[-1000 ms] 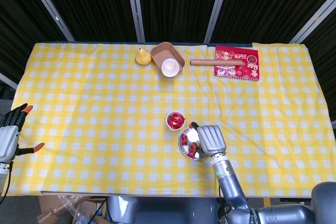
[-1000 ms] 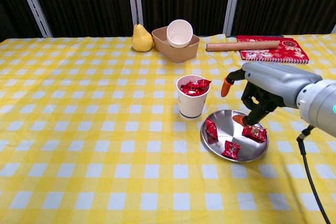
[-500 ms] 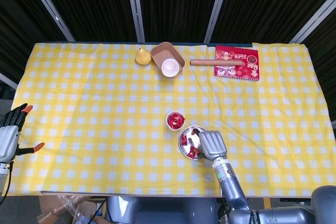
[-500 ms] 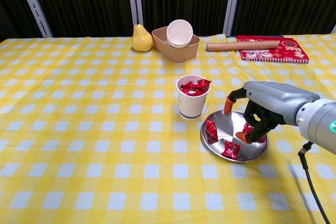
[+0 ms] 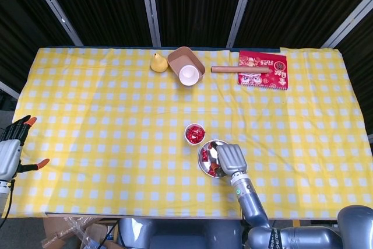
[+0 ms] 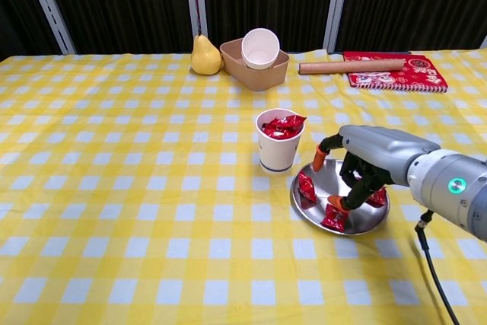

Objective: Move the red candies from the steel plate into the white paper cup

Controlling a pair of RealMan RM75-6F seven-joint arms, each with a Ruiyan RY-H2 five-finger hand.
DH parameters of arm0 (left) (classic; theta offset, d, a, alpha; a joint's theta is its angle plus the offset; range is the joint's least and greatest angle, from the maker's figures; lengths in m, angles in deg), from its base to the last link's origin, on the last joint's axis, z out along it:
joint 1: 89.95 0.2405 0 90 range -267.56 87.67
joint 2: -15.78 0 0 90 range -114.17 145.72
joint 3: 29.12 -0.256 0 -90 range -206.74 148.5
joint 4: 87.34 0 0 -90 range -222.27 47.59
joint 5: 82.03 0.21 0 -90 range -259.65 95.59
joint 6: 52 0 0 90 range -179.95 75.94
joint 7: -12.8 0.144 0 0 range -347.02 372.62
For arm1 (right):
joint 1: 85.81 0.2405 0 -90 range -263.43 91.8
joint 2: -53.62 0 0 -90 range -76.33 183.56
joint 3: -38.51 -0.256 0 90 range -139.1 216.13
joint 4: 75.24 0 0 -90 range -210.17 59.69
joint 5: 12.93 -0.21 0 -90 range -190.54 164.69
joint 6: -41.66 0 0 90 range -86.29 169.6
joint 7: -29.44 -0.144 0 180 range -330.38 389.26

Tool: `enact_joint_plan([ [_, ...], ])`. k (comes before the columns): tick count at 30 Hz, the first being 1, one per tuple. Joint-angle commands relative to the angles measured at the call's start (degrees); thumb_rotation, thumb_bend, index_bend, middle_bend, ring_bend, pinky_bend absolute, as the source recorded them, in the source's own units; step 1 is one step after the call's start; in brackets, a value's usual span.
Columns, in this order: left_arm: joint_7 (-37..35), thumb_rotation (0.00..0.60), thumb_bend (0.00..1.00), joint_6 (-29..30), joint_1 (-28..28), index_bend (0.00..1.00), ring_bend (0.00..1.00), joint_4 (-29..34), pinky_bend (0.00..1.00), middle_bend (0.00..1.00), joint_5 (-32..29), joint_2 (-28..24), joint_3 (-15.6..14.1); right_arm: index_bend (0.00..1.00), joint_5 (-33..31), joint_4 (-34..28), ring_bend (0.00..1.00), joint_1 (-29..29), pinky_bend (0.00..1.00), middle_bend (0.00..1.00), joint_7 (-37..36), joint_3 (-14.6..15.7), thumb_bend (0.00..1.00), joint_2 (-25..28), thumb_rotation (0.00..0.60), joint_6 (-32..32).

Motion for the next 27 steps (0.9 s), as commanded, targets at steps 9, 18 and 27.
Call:
enact_joint_plan([
  [9, 0.22, 0.600, 0.00, -0.05, -0.02, 0.01, 0.00, 0.12, 0.00, 0.00, -0.23, 0.02, 0.08, 0.35, 1.16, -0.48, 0.92, -0.40, 0.95, 0.85, -0.39, 0.67, 0.39, -0.59, 0.600, 0.84],
  [18, 0.23, 0.600, 0.00, 0.10, 0.05, 0.01, 0.00, 0.13, 0.00, 0.00, -0.13, 0.04, 0.06, 0.33, 1.68, 0.79, 0.92, -0.34, 0.95, 0.85, -0.85, -0.25, 0.39, -1.71, 0.600, 0.98],
  [27, 0.22, 0.600, 0.00, -0.06, 0.02, 0.01, 0.00, 0.20, 0.00, 0.00, -0.34, 0.02, 0.11, 0.33, 1.38, 2.68, 0.92, 0.04, 0.95, 0.85, -0.96, -1.13, 0.39, -2.79, 0.600, 1.74],
])
